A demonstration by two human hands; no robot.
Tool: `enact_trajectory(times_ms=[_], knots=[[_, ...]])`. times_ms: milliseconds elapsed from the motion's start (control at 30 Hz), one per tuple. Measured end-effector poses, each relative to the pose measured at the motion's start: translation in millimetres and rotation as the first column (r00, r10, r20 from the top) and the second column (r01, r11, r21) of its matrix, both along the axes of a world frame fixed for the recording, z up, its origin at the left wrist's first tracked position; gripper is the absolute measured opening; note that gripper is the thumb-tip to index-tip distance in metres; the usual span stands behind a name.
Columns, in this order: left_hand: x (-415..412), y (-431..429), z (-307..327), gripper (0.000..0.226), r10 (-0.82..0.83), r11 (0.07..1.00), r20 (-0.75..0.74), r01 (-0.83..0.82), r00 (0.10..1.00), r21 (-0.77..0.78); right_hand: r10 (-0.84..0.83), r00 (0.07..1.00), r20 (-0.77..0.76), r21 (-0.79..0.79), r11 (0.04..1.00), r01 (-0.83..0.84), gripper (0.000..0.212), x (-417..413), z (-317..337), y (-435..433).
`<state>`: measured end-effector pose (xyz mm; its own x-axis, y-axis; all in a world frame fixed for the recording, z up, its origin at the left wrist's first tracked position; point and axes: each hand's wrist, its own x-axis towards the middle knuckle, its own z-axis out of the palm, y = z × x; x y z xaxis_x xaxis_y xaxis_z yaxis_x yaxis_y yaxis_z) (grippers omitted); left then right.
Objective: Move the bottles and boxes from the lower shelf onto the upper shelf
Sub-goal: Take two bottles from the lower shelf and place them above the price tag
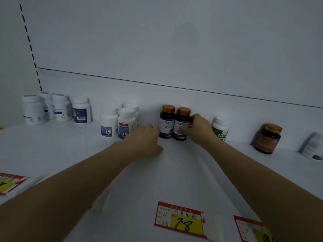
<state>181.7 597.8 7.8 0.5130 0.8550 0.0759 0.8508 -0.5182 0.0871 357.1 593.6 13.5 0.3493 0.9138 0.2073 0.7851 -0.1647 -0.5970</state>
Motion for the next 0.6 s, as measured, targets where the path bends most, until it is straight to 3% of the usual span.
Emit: enact_trajectory(times_ms=[300,600], knots=[[3.1,-46.9,16.1,0.053,-0.008,1.0,-0.029,0.007,1.0,-0.021,0.122,0.906,0.405,-0.241,0.97,-0.022,0.056,10.8,26.7,-85.0],[22.4,-188.1,29.7,0.055,-0.001,0.999,0.046,-0.001,0.999,0.054,0.134,0.836,0.533,-0.249,0.969,0.003,0.057,49.5,46.4,-246.2]])
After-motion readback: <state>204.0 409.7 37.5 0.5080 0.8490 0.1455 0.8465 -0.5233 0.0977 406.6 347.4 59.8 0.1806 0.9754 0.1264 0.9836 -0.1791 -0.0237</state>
